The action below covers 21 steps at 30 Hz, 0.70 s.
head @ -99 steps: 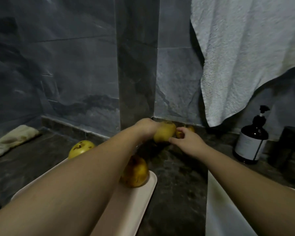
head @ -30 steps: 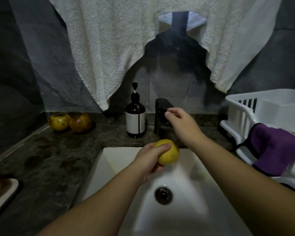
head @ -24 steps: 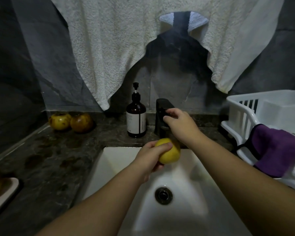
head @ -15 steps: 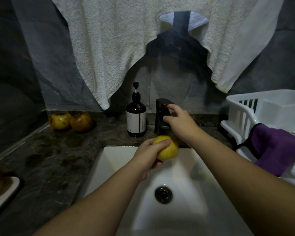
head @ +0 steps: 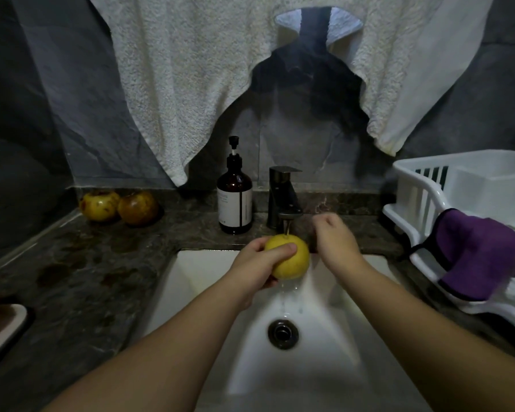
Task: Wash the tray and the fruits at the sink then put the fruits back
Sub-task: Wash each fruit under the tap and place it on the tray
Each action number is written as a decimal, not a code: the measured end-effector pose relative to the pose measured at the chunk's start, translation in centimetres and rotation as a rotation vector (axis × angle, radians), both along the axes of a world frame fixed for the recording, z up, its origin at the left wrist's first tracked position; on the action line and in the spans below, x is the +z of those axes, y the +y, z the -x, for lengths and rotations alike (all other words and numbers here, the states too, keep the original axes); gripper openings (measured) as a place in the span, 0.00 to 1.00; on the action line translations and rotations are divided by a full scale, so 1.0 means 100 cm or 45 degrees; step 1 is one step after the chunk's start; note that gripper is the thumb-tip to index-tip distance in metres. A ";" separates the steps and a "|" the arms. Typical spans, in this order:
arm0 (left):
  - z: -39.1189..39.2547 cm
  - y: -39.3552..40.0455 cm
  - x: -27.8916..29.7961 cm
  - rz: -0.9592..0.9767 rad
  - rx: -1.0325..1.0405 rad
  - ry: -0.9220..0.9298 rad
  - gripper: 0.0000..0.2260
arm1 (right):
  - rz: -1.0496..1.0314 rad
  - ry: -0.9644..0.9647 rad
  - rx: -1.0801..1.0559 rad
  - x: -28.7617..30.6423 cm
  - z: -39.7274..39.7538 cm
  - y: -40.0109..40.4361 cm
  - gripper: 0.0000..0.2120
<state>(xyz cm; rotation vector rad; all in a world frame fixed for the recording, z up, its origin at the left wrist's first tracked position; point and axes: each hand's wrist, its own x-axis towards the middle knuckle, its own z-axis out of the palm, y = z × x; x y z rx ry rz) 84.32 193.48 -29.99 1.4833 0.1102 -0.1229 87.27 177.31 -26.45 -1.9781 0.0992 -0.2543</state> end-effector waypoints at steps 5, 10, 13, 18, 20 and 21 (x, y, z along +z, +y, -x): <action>0.002 -0.001 0.000 -0.197 -0.068 -0.107 0.27 | -0.473 0.734 0.411 -0.021 0.019 0.006 0.31; 0.008 -0.003 -0.001 -0.384 -0.224 0.108 0.32 | -0.329 0.403 0.378 -0.030 0.015 0.012 0.14; 0.005 -0.007 -0.006 -0.284 -0.160 0.088 0.25 | -0.161 0.324 0.449 -0.035 0.016 0.007 0.12; 0.000 -0.007 -0.010 -0.419 -0.052 0.023 0.21 | -0.316 0.574 0.434 -0.037 0.021 0.014 0.25; 0.004 -0.006 -0.007 -0.280 -0.067 0.211 0.26 | -0.152 0.413 0.438 -0.041 0.019 0.013 0.22; 0.003 -0.006 -0.007 -0.232 -0.078 0.255 0.28 | -0.127 0.367 0.445 -0.042 0.018 0.012 0.20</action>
